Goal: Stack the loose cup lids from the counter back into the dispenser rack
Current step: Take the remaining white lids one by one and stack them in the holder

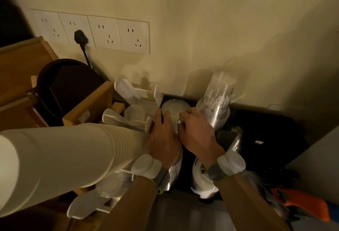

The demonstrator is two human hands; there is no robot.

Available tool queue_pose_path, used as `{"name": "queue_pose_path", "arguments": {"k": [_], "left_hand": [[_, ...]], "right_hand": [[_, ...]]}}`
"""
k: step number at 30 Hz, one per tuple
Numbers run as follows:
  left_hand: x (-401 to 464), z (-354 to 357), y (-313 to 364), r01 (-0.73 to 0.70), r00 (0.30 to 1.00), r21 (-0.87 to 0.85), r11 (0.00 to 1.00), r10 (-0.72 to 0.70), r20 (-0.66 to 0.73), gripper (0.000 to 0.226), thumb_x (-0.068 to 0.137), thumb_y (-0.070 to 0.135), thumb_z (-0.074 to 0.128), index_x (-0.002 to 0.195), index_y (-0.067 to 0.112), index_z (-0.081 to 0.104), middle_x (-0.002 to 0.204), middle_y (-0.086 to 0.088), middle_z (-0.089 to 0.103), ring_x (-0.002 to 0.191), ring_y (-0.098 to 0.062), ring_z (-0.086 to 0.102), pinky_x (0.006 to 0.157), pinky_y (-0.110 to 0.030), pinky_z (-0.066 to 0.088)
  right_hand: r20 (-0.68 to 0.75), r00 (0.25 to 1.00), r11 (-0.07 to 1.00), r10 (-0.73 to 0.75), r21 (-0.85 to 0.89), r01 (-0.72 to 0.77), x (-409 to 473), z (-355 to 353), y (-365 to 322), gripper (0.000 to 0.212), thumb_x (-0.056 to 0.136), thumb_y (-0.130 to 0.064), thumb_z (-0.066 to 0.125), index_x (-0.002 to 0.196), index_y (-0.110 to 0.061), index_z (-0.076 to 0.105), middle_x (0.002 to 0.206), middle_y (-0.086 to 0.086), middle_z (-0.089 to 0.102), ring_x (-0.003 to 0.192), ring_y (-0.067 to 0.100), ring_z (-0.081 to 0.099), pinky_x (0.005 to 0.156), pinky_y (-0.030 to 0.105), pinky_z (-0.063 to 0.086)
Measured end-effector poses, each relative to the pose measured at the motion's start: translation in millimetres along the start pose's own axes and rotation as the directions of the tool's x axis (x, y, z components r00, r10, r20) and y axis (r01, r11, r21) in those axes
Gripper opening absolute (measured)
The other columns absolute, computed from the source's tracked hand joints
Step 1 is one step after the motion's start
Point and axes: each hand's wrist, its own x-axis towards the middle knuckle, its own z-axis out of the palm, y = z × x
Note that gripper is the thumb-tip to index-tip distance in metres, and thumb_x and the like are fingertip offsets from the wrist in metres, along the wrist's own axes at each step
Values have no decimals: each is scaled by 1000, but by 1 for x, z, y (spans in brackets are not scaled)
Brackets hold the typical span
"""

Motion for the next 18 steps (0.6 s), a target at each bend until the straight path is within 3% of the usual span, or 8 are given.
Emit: {"name": "queue_pose_path", "arguments": {"k": [3,6,10,12,14,16,18], "left_hand": [[-2,-15,6,-22,1000,6,1000,22,-20,56,94,36,44,144,18,28,153,-8,32,131,-20,45,106,-31,41],[-21,-38,15,-193,981,53,980,192,28,45,97,31,22,138,21,37,145,2,37,127,-9,38,106,-18,27],[-68,-78,23,-146,972,-335,931,198,128,25,87,18,57,111,17,59,112,-1,57,97,-10,53,81,-21,46],[-100,-90,13,-128,954,-382,915,220,206,19,85,17,61,104,18,62,104,1,59,88,-13,57,73,-20,48],[-135,-94,-7,-79,938,-406,910,205,278,15,85,16,63,99,20,63,98,0,63,81,-14,61,72,-23,51],[-160,-94,-25,3,925,-423,906,157,345,12,85,10,64,96,16,64,92,-7,67,73,-13,62,72,-25,49],[-187,-89,-43,17,897,-364,931,147,417,10,85,4,63,93,7,67,88,-14,69,72,-15,62,73,-18,44]], "right_hand": [[-79,997,990,-18,137,29,-13,-12,-3,33,90,-17,54,122,-11,57,131,10,50,112,24,55,92,39,50],[-184,983,972,-8,231,51,-43,-31,-9,23,87,-16,56,109,-16,63,113,5,59,94,14,59,77,20,47],[-236,970,962,60,273,7,-102,-51,-17,17,85,-13,61,100,-13,68,100,5,65,86,10,59,76,10,39],[-202,977,964,70,265,-14,-135,-51,-18,13,85,-11,62,95,-11,70,96,6,68,83,10,59,76,5,36],[-122,988,956,100,286,-61,-173,-43,-19,11,86,-11,61,92,-10,70,94,7,71,82,16,64,78,13,42],[-11,991,954,130,274,-122,-201,-31,-16,10,86,-12,59,88,-11,70,92,7,72,80,22,66,76,30,52],[56,984,950,166,257,-175,-231,-14,-13,10,84,-11,59,82,-12,69,86,8,72,78,24,65,70,32,50]]}}
